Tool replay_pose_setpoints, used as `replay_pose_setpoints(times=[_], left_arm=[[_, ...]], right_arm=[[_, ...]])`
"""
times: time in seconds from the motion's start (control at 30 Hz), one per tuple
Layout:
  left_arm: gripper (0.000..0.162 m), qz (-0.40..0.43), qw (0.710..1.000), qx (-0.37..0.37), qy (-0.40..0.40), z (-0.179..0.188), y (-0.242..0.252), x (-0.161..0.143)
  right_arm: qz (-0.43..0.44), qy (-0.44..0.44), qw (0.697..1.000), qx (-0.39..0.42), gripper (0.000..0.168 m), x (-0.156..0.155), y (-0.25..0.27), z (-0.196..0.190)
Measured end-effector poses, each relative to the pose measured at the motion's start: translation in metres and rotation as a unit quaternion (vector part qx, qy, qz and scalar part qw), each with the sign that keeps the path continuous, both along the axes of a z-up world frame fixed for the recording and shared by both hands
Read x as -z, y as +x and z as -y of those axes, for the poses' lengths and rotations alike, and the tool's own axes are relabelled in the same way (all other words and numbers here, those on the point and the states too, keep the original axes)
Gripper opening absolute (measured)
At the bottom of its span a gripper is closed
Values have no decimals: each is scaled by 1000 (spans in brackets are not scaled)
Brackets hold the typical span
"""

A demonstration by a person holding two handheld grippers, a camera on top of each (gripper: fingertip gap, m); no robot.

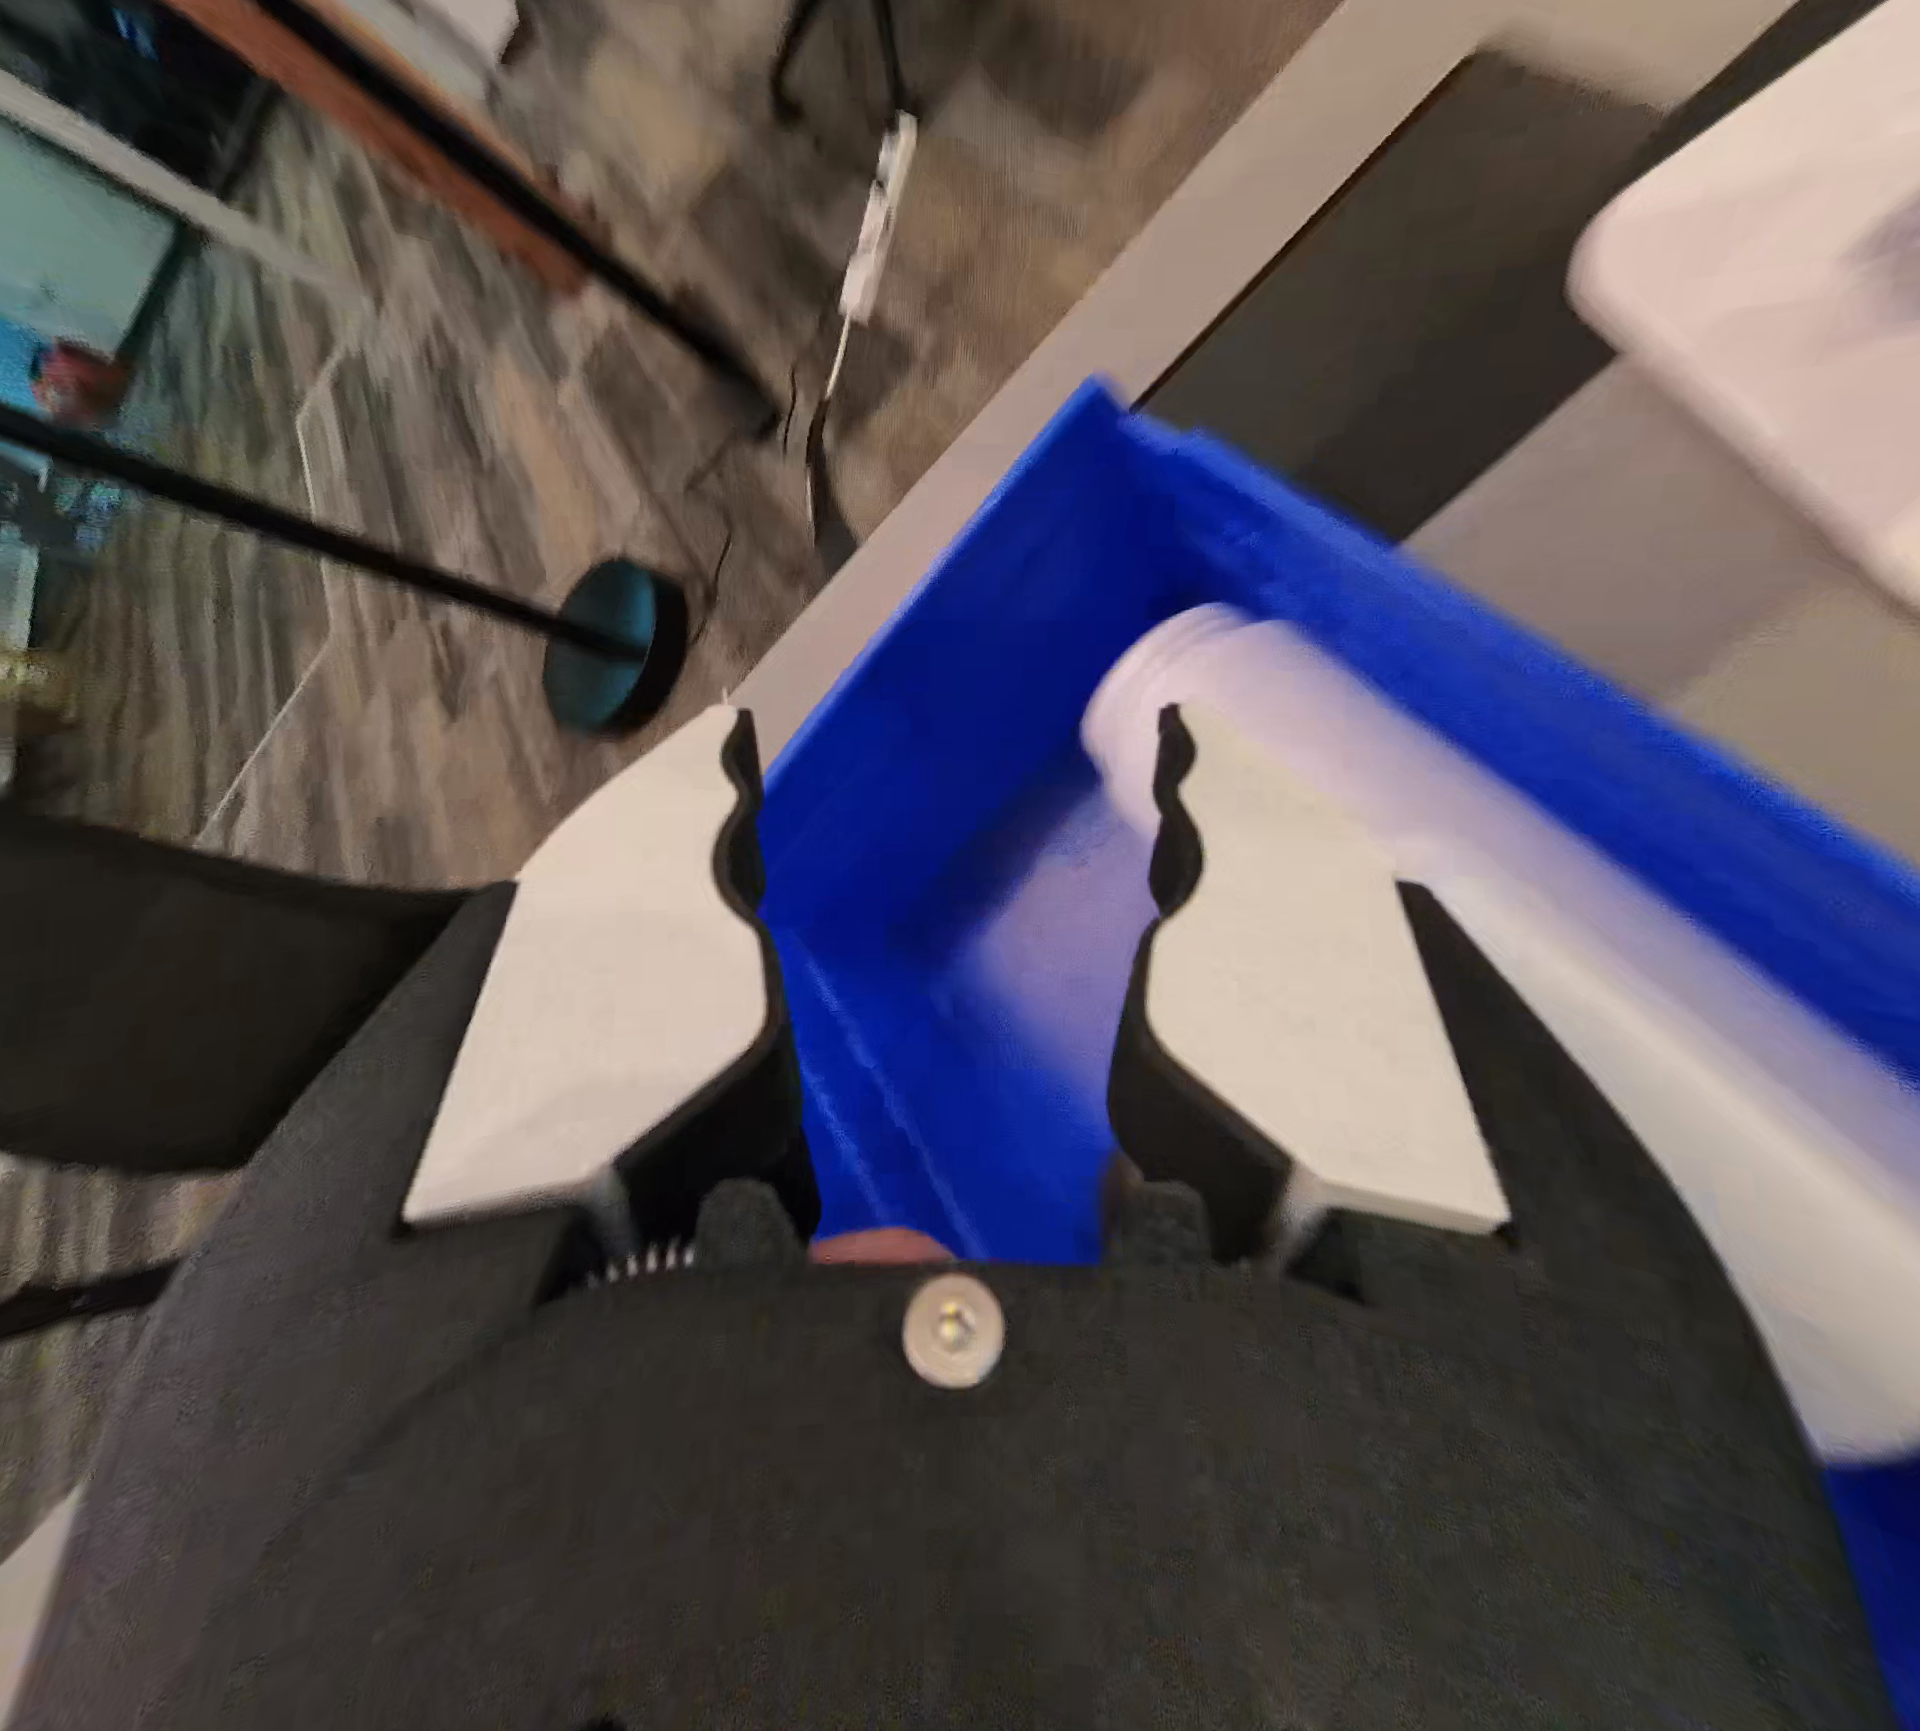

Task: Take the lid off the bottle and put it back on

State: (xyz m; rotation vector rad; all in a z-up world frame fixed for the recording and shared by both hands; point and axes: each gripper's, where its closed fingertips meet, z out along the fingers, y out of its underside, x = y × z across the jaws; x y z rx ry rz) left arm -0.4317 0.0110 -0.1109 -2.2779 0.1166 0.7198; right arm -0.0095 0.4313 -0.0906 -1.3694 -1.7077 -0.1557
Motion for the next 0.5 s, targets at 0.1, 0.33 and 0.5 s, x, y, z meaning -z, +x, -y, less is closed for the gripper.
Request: replay_pose_setpoints(times=[0.1, 0.33, 0.5], left_arm=[[74, 27, 996, 53, 65, 15, 78, -25], [79, 135, 971, 176, 90, 5, 263, 16], [94, 183, 964, 192, 30, -25, 326, 91]], right_arm=[[-46, -22, 997, -50, 64, -20, 14, 69], [-88, -251, 948, -173, 79, 31, 11, 252], [-65, -362, 913, -177, 94, 111, -9, 300]])
